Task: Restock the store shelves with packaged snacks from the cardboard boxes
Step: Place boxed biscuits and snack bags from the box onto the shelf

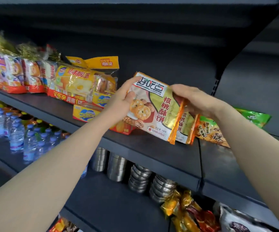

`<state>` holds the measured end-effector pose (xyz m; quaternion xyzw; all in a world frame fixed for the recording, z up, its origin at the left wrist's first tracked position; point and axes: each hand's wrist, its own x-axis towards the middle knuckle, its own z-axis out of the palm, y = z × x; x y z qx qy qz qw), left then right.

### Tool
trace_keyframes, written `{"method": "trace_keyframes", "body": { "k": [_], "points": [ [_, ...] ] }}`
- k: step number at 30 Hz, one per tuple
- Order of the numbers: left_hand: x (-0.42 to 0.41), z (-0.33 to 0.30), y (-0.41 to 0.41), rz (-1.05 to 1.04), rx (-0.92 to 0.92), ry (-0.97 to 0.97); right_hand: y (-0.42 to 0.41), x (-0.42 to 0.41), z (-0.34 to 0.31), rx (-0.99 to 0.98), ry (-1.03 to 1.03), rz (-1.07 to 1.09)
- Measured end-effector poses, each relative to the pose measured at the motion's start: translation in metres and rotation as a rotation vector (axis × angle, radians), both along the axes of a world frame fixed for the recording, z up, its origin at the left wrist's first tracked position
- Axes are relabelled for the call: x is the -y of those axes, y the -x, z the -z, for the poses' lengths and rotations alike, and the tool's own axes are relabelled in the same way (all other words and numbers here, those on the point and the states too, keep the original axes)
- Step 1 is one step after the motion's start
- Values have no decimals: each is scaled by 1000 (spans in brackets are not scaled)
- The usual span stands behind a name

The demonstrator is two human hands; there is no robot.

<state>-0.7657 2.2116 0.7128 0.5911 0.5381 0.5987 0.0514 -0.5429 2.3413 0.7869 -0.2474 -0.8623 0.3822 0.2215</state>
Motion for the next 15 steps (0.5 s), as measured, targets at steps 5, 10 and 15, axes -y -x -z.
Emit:
{"method": "trace_keyframes", "body": {
  "k": [5,10,15],
  "points": [
    [-18,2,-22,-196,-246,27,-39,-9,4,-35,-1,66],
    [-8,26,8,-576,-570,212,-76,-23,6,-20,-125,238],
    [0,46,13,-564,-524,423,-53,-27,26,45,-141,303]
  ]
}}
